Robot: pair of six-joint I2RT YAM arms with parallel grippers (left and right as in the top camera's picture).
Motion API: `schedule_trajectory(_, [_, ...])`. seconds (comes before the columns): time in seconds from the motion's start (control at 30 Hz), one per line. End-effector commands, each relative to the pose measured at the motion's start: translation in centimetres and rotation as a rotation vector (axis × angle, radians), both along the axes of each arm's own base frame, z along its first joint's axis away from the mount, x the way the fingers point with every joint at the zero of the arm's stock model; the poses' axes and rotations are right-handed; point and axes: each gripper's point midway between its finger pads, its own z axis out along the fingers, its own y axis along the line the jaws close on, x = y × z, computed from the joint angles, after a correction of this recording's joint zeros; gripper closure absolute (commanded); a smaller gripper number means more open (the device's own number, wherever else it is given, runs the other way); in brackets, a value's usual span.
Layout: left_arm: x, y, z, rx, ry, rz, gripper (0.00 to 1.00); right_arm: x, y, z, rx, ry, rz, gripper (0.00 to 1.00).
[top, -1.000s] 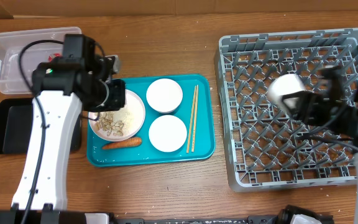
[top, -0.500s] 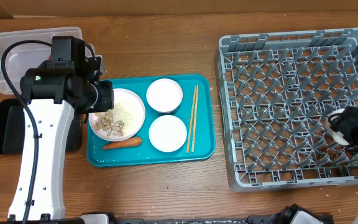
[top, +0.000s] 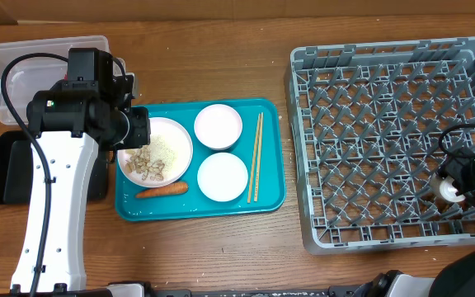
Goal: Sort waste into correct bins and load items into the dishwasher
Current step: 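Place the white cup in the rack's right side with the right gripper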
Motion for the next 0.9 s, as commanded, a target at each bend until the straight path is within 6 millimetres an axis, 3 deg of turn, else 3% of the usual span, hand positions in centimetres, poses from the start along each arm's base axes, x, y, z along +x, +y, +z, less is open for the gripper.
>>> schedule_trajectory(0.0, [0.1, 0.3, 0.6, 0.010, -0.022, 0.004, 0.87, 0.1, -1.0, 0.7, -0.028, -0.015, -0.030, 0.60])
schedule_trajectory(0.1, [0.1, 0.3, 0.6, 0.010, -0.022, 0.004, 0.87, -0.1, -1.3, 0.7, -0.024, -0.019, -0.068, 0.19])
schedule_trajectory(0.2, [0.1, 0.3, 0.6, 0.010, -0.022, 0.004, 0.87, 0.3, -1.1, 0.7, -0.008, -0.038, -0.069, 0.04])
schedule_trajectory(0.43, [0.1, 0.3, 0.6, 0.010, -0.021, 0.004, 0.86, 2.1, -0.4, 1.4, 0.048, -0.129, -0.058, 0.00])
schedule_trajectory(0.6, [0.1, 0.3, 0.6, 0.010, -0.021, 0.004, 0.68, 4.4, 0.9, 4.4, 0.123, -0.253, 0.004, 0.00])
schedule_trajectory(0.7, [0.0, 0.3, 0.6, 0.010, -0.019, 0.004, 0.51, 6.3, 3.2, 7.5, 0.217, -0.380, 0.112, 0.00])
schedule_trajectory(0.87, [-0.3, 0.2, 0.5, 0.003, -0.006, 0.002, 0.23, 8.5, 9.9, 12.0, 0.373, -0.583, 0.406, 0.00])
